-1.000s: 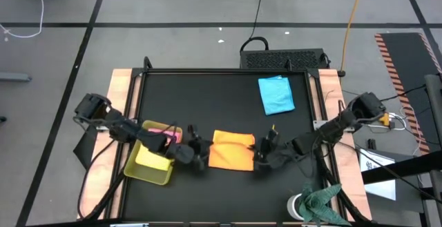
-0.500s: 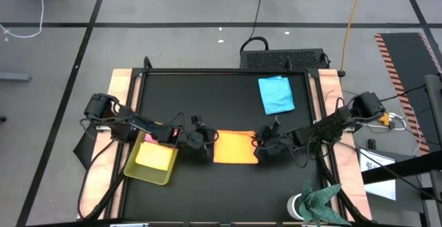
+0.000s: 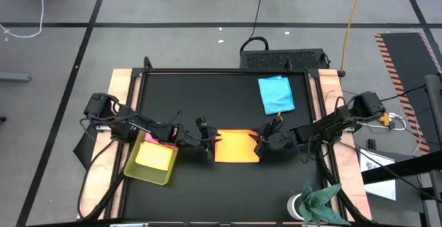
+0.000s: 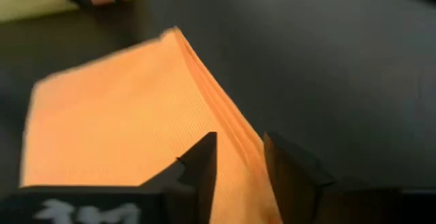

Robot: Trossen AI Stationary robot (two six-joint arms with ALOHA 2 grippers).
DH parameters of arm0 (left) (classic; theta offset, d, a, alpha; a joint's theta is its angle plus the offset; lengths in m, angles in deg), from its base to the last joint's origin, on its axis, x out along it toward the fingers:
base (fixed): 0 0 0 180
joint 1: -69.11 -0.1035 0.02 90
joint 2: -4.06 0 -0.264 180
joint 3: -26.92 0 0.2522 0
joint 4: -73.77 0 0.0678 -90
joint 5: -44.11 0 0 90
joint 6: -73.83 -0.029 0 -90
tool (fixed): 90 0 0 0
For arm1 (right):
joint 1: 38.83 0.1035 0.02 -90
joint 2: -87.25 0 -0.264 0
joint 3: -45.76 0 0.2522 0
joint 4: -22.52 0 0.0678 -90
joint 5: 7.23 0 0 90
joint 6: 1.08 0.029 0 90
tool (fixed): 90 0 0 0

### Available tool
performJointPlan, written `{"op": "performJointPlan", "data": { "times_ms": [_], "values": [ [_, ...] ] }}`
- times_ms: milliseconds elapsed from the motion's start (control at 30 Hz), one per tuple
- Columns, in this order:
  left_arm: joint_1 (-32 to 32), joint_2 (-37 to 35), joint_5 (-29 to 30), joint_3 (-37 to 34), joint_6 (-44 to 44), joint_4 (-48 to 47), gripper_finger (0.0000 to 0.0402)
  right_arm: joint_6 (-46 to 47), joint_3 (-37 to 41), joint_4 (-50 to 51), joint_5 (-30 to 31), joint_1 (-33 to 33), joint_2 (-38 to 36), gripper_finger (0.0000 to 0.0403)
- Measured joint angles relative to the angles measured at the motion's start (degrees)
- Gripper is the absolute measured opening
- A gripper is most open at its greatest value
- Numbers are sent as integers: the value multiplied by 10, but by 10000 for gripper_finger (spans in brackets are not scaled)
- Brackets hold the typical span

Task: Fold microfiber towels
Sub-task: Fold the orange microfiber towel

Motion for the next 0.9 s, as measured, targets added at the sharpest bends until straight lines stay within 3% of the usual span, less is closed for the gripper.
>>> {"op": "performJointPlan", "data": {
  "times_ms": [200, 367, 667, 900],
  "values": [
    [-19, 53, -17, 0, 6, 53, 102, -22, 0, -18, -12, 2, -34, 148],
    [-51, 88, -15, 1, 68, 5, 94, -27, 0, -24, -101, -1, -21, 142],
    [-46, 26, -15, 1, 103, -123, 93, -9, 1, 3, -106, -21, 33, 108],
    [-32, -1, -21, 3, 74, -71, 93, -30, 0, -92, -107, -30, 19, 72]
  ]
}}
